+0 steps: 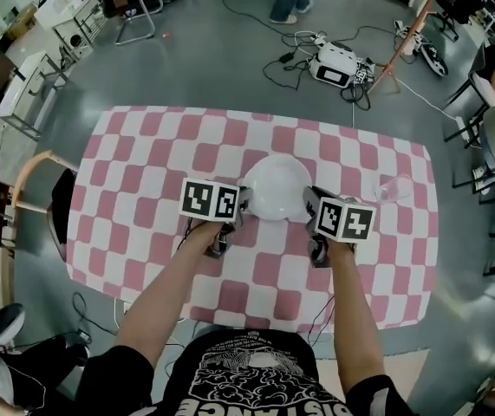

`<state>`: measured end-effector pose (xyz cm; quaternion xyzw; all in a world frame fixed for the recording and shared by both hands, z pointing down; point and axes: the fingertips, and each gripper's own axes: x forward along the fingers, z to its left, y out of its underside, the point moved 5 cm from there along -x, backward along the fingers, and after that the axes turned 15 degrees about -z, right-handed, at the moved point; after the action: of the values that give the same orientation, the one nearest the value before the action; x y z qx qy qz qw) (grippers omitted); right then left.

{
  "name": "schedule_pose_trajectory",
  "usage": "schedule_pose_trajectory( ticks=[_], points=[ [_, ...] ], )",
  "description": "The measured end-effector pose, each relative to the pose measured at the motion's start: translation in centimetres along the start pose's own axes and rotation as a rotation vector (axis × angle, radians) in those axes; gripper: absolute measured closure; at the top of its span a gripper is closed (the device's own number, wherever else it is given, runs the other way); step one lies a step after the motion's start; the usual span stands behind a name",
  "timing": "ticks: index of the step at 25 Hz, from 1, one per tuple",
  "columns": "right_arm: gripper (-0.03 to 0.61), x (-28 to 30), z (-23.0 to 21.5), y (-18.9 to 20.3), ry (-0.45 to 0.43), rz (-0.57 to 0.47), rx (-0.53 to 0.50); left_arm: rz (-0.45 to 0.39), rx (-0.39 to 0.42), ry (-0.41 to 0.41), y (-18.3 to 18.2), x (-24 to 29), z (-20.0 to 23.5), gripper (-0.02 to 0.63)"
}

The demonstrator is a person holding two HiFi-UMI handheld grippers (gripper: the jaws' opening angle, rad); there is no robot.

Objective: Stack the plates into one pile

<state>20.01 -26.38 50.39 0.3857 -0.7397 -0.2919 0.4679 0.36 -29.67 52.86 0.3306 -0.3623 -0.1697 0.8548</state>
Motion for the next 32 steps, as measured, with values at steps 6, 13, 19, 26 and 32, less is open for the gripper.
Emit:
schedule_pose_trajectory(
  ticks=[6,13,19,26,32],
  points=[
    [0.528,1.7,-0.2,1.1,-0.020,0.042,0.032,0.026,-0.030,-0.029,0.6,0.3,1.4,0.566],
    [0.522,2.7,-0.7,2.0,-0.026,0.075,0.046,0.052,-0.044,-0.047,1.2,1.0,2.0,0.554],
    [0.515,3.2,-1.0,2.5,-0.028,0.096,0.026,0.057,-0.040,-0.061,1.2,1.2,2.2,0.552],
    [0.508,3.2,-0.9,2.8,-0.028,0.099,-0.018,0.065,-0.011,-0.077,1.3,1.2,2.3,0.550],
    [0.443,3.1,-0.4,2.8,-0.050,0.104,-0.034,0.077,0.001,-0.074,1.7,0.9,2.2,0.515]
  ],
)
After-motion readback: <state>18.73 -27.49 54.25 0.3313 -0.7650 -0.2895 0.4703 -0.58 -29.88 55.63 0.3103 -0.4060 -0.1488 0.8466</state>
